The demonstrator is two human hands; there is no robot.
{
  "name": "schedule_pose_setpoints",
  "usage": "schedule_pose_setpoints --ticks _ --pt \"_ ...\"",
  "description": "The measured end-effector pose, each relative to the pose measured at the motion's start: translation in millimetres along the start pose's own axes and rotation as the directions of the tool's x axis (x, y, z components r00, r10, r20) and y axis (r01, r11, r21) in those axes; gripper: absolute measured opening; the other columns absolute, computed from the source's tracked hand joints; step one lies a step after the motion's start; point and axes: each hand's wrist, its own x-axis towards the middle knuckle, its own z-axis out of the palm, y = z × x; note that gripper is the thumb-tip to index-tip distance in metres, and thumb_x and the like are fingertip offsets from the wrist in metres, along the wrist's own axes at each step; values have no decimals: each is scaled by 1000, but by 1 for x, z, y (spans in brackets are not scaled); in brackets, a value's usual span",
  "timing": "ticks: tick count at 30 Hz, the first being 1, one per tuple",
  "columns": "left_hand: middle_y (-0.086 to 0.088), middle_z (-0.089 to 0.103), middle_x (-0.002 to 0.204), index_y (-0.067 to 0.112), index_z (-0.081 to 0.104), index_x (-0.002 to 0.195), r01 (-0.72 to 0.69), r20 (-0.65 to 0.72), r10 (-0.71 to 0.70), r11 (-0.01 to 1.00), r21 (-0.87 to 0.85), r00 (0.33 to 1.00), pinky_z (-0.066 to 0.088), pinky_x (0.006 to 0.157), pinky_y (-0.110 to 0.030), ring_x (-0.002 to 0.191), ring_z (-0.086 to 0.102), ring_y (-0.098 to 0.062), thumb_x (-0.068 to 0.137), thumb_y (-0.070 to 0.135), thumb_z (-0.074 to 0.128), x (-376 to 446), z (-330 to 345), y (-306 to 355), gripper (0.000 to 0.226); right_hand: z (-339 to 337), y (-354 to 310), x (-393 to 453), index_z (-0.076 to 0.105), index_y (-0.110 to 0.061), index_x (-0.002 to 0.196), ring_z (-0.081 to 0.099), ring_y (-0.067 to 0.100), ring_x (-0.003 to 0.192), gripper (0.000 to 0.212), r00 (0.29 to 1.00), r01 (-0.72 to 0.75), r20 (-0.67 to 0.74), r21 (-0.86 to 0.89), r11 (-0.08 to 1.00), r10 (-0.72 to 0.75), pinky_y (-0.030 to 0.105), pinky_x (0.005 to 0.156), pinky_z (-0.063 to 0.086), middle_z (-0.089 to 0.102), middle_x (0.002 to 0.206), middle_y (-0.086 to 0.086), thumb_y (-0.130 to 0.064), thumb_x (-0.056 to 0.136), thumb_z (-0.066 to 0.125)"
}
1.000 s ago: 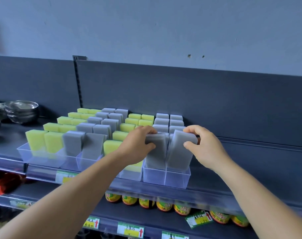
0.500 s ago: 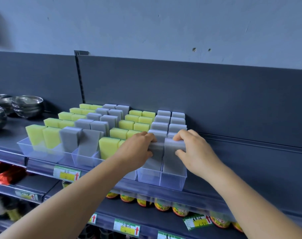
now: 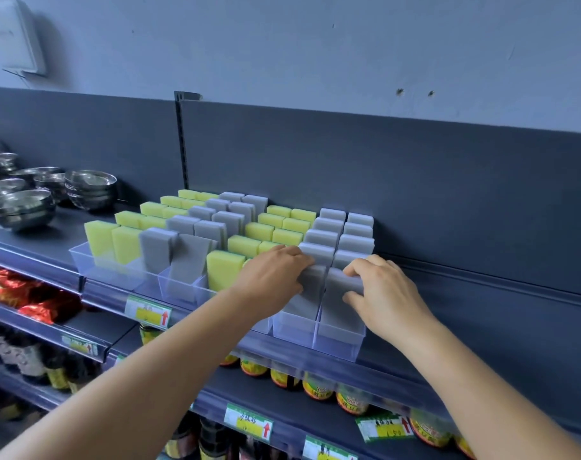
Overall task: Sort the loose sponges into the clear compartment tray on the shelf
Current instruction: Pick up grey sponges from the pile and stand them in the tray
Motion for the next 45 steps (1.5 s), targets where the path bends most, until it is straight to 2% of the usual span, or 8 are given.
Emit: schedule_pose_setpoints --ticks 12,15,23,30,34,38,40,45 --pt "-2 56 125 14 55 121 -11 -28 14 995 100 1000 35 71 -29 112 53 -26 92 13 52 0 3 8 29 1 -4 -4 54 -23 126 46 18 120 37 998 -60 -11 10 998 60 29 89 41 54 132 -7 -28 90 62" --pt "-3 54 131 14 51 127 -14 -10 15 997 71 1000 43 82 -33 114 53 -28 92 14 51 -1 2 5 34 0 -8 -7 52 -24 129 43 17 123 38 997 -78 -11 -18 997 78 29 91 41 52 134 -8 -28 92 59" --pt "0 32 154 19 23 150 -39 -36 40 999 23 999 28 110 -34 139 33 -22 96 27 51 -37 -22 -49 62 -3 -39 -18 39 -24 141 29 18 136 48 987 -156 11 -145 977 159 31 106 32 38 147 -8 -30 95 49" --pt "1 34 152 17 29 145 47 -45 -40 983 180 998 28 111 -36 139 32 -21 92 13 51 -42 -36 -143 58 14 -119 -10 39 -25 141 29 15 138 49 995 -69 -69 -16 998 67 30 110 26 38 148 -9 -31 95 50" --pt "2 27 154 17 34 144 -3 56 -14 956 292 998 19 117 -41 146 18 -19 89 25 59 -42 -31 -170 60 27 -162 4 39 -25 142 30 14 137 48 999 -14 -39 39 999 16 29 112 24 38 148 -8 -28 95 50" --pt "2 47 139 19 45 126 -1 -22 6 977 213 1000 25 109 -36 133 38 -18 85 25 65 -40 -24 -182 46 43 -187 13 42 -25 139 33 14 134 46 1000 22 -1 71 997 -22 28 109 28 41 145 -9 -27 94 51" --pt "1 45 144 20 37 136 8 -39 -2 987 159 999 23 111 -36 134 40 -19 83 27 69 -36 -24 -185 63 48 -192 16 42 -26 138 34 13 133 45 1000 26 3 78 997 -27 27 108 28 42 144 -11 -26 94 51" --pt "-1 50 130 17 42 125 -45 13 43 954 298 999 24 108 -38 122 48 -24 76 39 73 -27 -19 -189 62 50 -190 18 46 -27 135 35 11 131 42 1000 26 -7 86 996 -25 26 107 29 44 142 -12 -26 94 52"
